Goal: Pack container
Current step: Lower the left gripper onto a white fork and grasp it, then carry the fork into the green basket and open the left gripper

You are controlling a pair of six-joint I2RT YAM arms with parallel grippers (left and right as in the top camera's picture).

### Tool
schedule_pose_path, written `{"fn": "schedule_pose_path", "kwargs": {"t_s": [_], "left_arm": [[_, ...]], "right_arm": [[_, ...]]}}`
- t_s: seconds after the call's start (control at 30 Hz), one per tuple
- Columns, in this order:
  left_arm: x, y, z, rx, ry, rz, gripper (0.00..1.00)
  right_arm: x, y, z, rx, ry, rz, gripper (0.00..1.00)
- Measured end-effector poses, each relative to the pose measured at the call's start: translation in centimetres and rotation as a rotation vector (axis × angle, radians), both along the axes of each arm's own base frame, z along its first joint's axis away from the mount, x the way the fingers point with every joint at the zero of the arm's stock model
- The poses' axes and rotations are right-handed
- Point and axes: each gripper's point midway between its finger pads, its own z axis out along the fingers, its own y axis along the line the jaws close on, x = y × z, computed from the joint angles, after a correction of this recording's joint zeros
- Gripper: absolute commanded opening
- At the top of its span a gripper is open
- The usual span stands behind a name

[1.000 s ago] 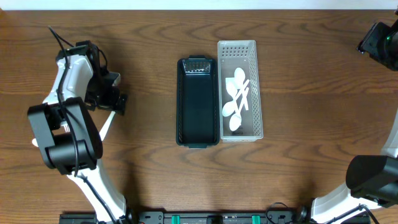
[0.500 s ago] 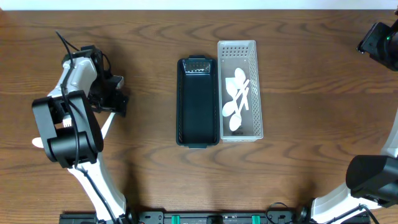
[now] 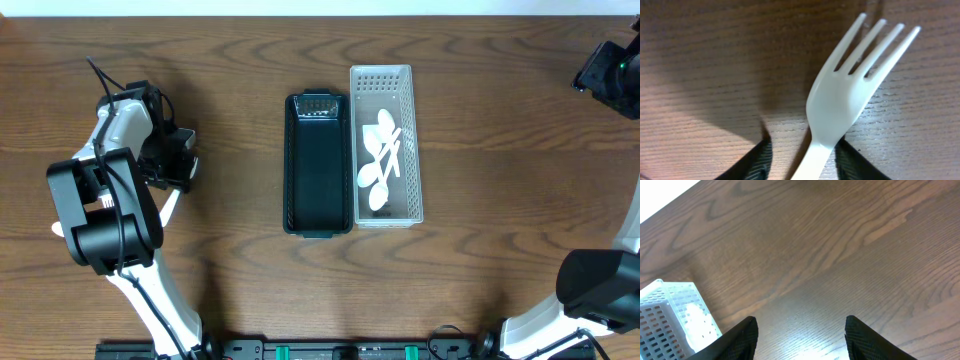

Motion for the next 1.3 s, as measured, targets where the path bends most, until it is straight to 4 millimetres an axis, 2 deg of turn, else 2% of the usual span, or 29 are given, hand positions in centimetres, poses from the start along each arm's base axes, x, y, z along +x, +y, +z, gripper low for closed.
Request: {"fn": "schedule_pose_path", "kwargs": {"t_s": [0.07,0.17,0.37,0.6,0.7,0.77,0.87,0.97,1.07,1.17,1.3], "left_arm": [[0.0,-0.1,0.0,-0.002,-0.002,0.006,0.24],[0.0,-0.1,0.0,-0.001,-0.005,0.017,0.21],[0.1,-0.2,0.1,0.000,-0.011,0.051,0.06],[0.5,-0.6,0.5,0.010,-0.031,0.085,0.06],[0.5,-1.8,2.0,0.015,-0.040,0.074,0.06],[1.1,-3.1,4.5,0.022,-0.090,0.053,0.06],[2.9,-6.3,10.8,0.030,-0.242,-0.001,0.06],[3.7,-10.8,17.5,0.010,-0.409,-0.066,0.06],[3.5,-15.4,23.1,-0.047,-0.565,-0.093,0.06],[2.9,-20.5,25.5,-0.131,-0.648,-0.106,0.06],[2.7,-25.3,25.3,-0.235,-0.651,-0.071,0.06]], "right_arm": [[0.0,0.0,0.0,0.000,0.001,0.000,0.59],[0.0,0.0,0.0,0.001,0.002,0.000,0.59],[-0.1,0.0,0.0,0.001,0.003,0.000,0.59],[-0.1,0.0,0.0,0.001,0.003,0.000,0.59],[-0.1,0.0,0.0,0.001,0.003,0.000,0.59],[0.0,0.0,0.0,0.001,0.002,0.000,0.59],[0.0,0.0,0.0,0.000,0.001,0.000,0.59],[0.0,0.0,0.0,0.000,0.001,0.000,0.59],[0.0,0.0,0.0,0.000,0.002,0.000,0.60],[0.0,0.0,0.0,0.001,0.002,0.000,0.60],[-0.1,0.0,0.0,0.001,0.003,0.000,0.60]]}}
